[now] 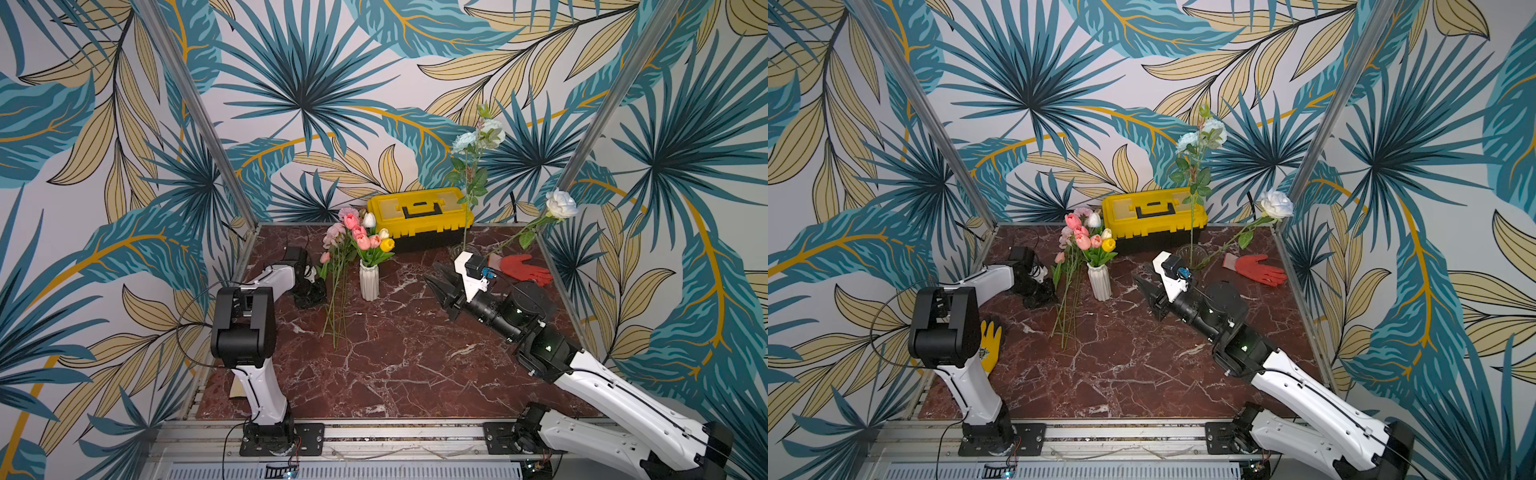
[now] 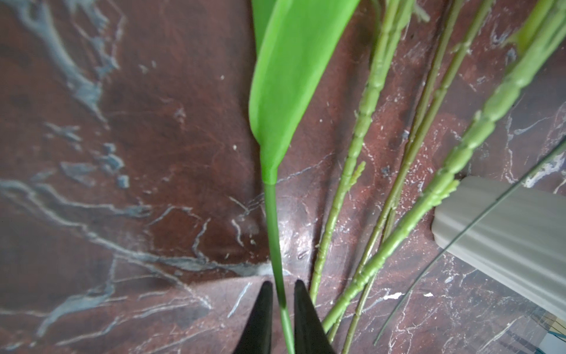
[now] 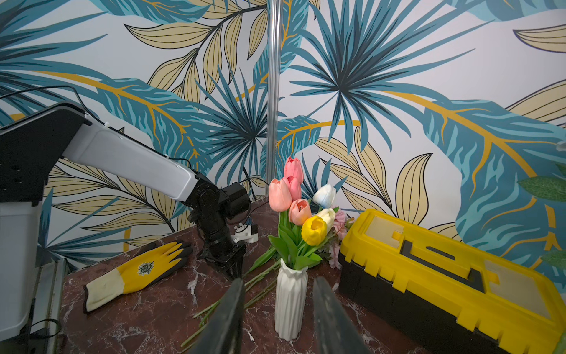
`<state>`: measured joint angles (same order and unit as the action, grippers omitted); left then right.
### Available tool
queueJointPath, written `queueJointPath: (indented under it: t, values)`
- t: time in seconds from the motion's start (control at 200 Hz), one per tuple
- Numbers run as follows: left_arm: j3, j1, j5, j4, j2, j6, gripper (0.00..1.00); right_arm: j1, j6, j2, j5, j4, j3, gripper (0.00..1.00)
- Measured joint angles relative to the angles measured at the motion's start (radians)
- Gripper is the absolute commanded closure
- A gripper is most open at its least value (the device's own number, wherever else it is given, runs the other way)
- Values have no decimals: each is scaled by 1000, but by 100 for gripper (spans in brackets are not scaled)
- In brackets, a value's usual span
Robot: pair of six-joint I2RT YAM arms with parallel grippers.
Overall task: Pick out pink flowers from the vase
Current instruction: Place the flower at the center of the board.
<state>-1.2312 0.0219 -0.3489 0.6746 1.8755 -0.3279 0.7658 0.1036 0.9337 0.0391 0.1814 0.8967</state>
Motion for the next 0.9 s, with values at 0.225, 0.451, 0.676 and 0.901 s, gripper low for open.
queueJointPath:
  t: [0.225,0.451,0.676,0.901]
  values:
    - [9,0,13,3,-126,-11,73,0,0,8,-9,-1,0,61]
    - [148,0,-12,-87,-410,-84,70,0,-6,55,0,-1,0,62]
    - [325,-32,-52,-204,-707,-169,68,0,6,119,72,77,-36,73]
    - [389,-74,-100,-259,-906,-188,68,0,51,262,129,210,-44,74]
